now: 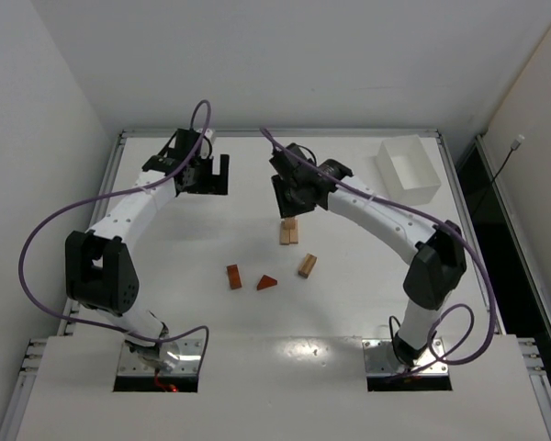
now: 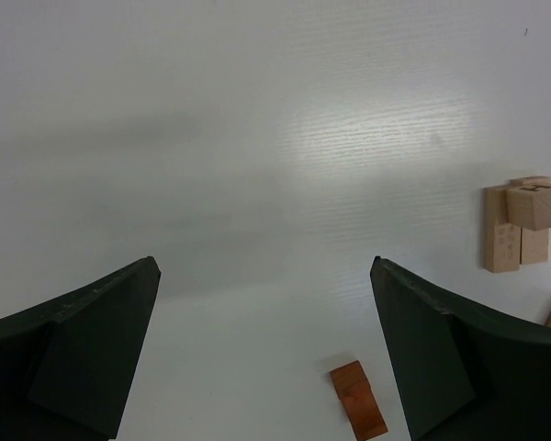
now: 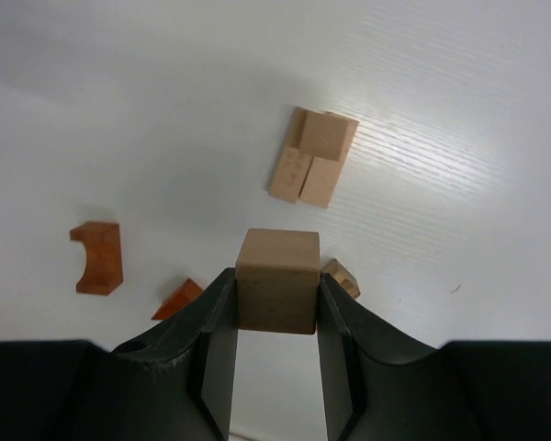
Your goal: Build the wood block tower
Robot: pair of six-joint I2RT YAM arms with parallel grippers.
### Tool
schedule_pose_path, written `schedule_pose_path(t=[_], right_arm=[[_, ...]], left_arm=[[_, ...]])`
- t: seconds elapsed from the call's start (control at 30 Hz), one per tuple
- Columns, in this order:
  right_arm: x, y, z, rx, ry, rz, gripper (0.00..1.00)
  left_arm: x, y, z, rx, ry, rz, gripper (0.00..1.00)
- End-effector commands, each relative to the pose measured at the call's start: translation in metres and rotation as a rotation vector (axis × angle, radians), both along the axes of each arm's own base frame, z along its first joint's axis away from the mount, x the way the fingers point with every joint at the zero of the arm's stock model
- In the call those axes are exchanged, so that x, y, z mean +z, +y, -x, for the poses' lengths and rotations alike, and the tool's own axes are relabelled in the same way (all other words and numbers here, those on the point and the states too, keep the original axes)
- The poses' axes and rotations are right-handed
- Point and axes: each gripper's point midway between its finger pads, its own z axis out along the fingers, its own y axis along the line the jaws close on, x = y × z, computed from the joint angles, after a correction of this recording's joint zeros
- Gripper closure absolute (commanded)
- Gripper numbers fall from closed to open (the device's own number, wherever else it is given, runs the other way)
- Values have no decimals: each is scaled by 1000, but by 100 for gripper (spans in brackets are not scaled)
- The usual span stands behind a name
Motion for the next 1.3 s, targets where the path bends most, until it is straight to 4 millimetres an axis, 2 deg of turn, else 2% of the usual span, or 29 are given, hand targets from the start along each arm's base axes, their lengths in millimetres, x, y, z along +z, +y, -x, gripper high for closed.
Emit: schedule_pose_path(t=[0.0, 0.1, 0.13, 0.3, 0.33, 0.4, 0.47, 0.57, 0.6, 0.67, 0.73, 0.83, 0.87, 1.07, 1.17, 1.2, 1.27], right_arm=[[-7, -17, -9, -228, 7, 22, 100], [-29, -9, -9, -251, 63, 15, 100], [-42, -6, -7, -250, 96, 23, 100], [-49, 19, -12, -254, 161, -40, 100], [-49, 17, -17, -263, 159, -43, 100], [-59, 19, -15, -273, 184, -39, 100], [-59, 20, -15, -291, 188, -50, 100], [-72, 21, -14, -288, 210, -38, 100], [-72, 22, -14, -296, 212, -42, 100], [-79, 19, -18, -308, 221, -33, 100], [-76, 18, -20, -313, 213, -28, 100], [-84, 14, -19, -329, 235, -23, 100], [-84, 14, -19, -329, 235, -23, 100], [-93, 3, -24, -356, 261, -24, 100], [-102, 0, -16, -345, 287, -6, 100], [-101, -2, -21, -353, 279, -16, 100], [-106, 1, -18, -335, 302, -18, 100]], left_arm=[[18, 4, -2, 49, -64, 14, 1], [18, 2, -2, 43, -62, 21, 1], [18, 2, -2, 43, -62, 21, 1], [18, 0, -1, 36, -60, 28, 1], [18, 0, -1, 36, -60, 28, 1], [18, 1, -1, 25, -62, 18, 1], [22, 1, -3, 15, -74, 11, 1], [16, 1, -5, 8, -54, 0, 1], [20, 1, -7, 8, -65, 2, 1], [19, 0, -8, 8, -56, 0, 1], [23, 0, -12, 1, -67, -3, 1], [14, -1, -14, 1, -45, -9, 1], [18, -1, -16, 1, -55, -6, 1], [12, -1, -21, 7, -39, -17, 1], [11, 0, -23, 13, -38, -25, 1], [10, 0, -27, 13, -36, -25, 1], [8, -1, -27, 13, -26, -28, 1]])
